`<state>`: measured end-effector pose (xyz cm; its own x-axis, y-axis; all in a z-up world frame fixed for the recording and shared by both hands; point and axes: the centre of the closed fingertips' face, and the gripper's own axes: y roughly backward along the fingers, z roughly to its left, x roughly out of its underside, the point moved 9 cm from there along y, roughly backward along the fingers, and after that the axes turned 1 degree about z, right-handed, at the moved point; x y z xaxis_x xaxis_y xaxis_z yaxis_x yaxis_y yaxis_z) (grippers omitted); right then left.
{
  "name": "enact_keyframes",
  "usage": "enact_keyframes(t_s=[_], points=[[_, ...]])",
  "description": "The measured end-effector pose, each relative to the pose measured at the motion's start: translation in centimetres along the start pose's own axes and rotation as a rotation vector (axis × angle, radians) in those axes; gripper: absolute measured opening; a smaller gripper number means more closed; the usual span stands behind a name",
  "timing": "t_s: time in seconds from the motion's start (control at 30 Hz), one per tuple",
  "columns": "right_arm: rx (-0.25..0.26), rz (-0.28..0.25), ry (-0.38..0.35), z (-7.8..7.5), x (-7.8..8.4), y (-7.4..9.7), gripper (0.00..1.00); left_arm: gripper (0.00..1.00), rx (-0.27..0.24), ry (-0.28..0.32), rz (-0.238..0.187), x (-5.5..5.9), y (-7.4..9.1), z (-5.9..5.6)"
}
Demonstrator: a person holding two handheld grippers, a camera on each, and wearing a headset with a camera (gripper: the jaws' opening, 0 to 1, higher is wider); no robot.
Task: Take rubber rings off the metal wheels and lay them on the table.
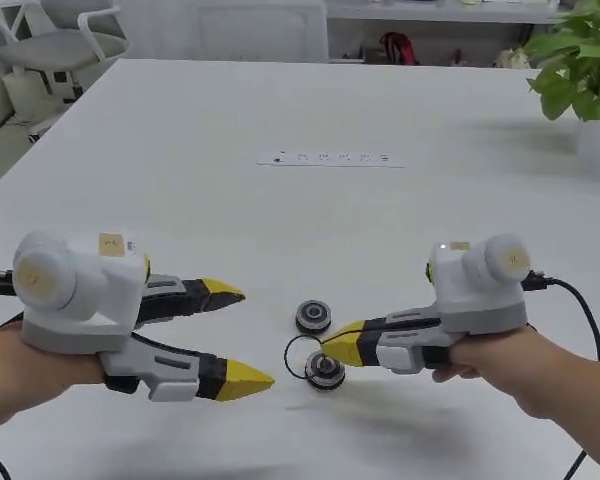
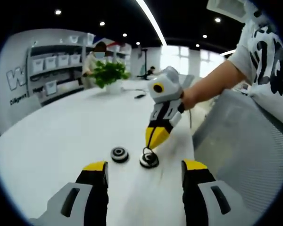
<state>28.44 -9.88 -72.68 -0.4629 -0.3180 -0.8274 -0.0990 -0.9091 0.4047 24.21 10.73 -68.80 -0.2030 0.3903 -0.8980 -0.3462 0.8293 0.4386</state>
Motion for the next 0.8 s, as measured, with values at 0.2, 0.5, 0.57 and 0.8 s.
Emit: enact_keyframes(t_s=[0.2, 0.5, 0.57, 0.8], points=[[-0.017, 0.033, 0.014, 0.3, -0.2, -1.1, 0.0, 0.67, -0.024, 0.017, -0.018, 0.3, 1.1, 0.0], [-0.031, 0.056, 0.015, 0.8, -0.6, -3.0, 0.0, 0.7, -0.059, 0.044, -0.026, 0.9, 2.2, 0.4], [-0.023, 0.05, 0.004, 0.9, -0.6, -3.6, 0.0, 0.7, -0.074, 0.05, -0.034, 1.0, 2.5, 0.6], [-0.014, 0.094, 0.035, 1.4, -0.4, -5.3, 0.0, 0.7, -0.096, 0.062, -0.04, 1.2, 3.1, 0.9]])
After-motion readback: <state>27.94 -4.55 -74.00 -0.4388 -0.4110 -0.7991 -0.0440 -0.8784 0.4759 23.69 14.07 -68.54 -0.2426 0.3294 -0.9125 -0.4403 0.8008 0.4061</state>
